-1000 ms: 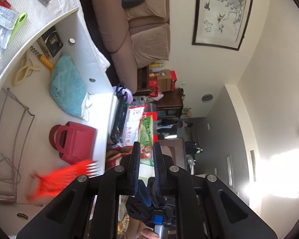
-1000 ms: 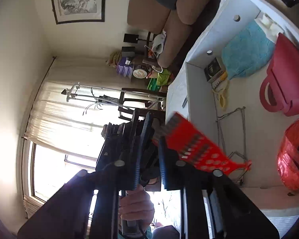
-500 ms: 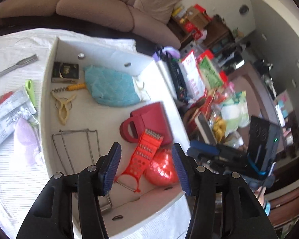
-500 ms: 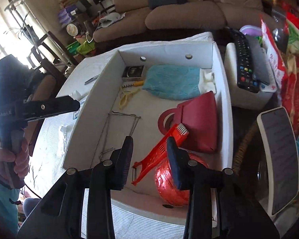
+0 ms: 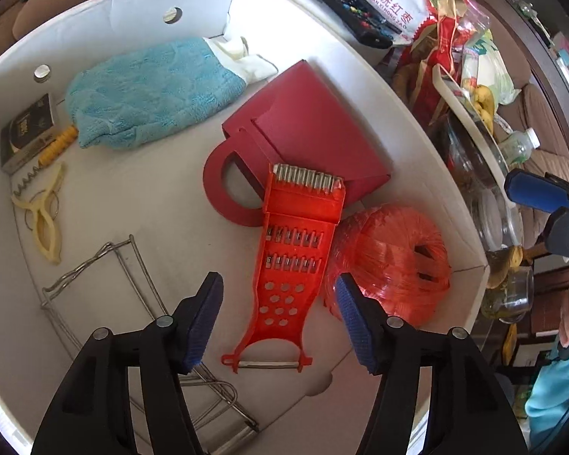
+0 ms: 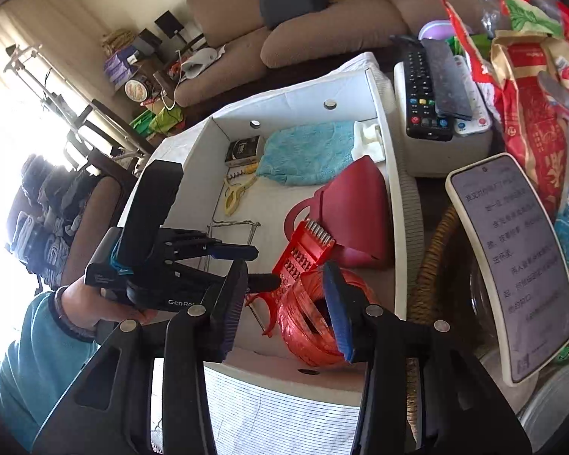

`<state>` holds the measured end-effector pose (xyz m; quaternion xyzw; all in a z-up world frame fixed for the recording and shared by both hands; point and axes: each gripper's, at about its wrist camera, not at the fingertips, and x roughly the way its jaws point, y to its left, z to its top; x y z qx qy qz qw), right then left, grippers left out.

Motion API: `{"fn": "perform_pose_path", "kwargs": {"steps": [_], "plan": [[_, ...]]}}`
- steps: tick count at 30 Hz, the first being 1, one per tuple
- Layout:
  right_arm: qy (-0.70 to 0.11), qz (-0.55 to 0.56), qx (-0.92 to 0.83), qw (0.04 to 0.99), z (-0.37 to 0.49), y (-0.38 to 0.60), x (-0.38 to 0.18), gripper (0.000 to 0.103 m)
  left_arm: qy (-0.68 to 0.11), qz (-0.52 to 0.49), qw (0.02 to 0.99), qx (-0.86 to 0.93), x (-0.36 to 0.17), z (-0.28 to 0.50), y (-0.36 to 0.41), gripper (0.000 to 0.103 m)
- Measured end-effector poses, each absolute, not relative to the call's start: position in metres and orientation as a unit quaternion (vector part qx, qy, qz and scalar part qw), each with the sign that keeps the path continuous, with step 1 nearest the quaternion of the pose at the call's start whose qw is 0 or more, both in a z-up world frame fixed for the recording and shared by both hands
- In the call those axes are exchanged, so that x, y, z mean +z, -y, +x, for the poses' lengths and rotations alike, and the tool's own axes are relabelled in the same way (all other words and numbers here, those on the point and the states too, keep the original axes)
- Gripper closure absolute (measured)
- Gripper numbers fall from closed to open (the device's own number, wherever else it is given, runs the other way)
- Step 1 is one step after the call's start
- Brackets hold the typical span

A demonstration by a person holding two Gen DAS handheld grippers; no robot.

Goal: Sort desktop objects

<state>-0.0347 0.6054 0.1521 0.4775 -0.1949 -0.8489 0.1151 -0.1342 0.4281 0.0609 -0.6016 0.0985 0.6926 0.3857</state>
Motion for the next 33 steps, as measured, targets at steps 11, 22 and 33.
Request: {"fn": "perform_pose_path", "kwargs": {"steps": [11, 22, 33], "plan": [[0.209, 0.478, -0.843, 0.132, -0.039, -0.605, 0.137, 0.063, -0.242, -0.614, 0.403, 0.634, 0.026, -0.108, -0.461, 0.034], [0.214, 0.493, -0.833, 0.132, -0.045, -0.598, 0.125, 0.063, -0.167, -0.588, 0.399, 0.684, 0.064, -0.116, -0.431, 0.064], [0.334, 0.503, -0.780, 0.165, -0.090, -0.586, 0.093, 0.063, -0.066, -0.546, 0.429, 0.716, 0.116, -0.116, -0.401, 0.064]]}}
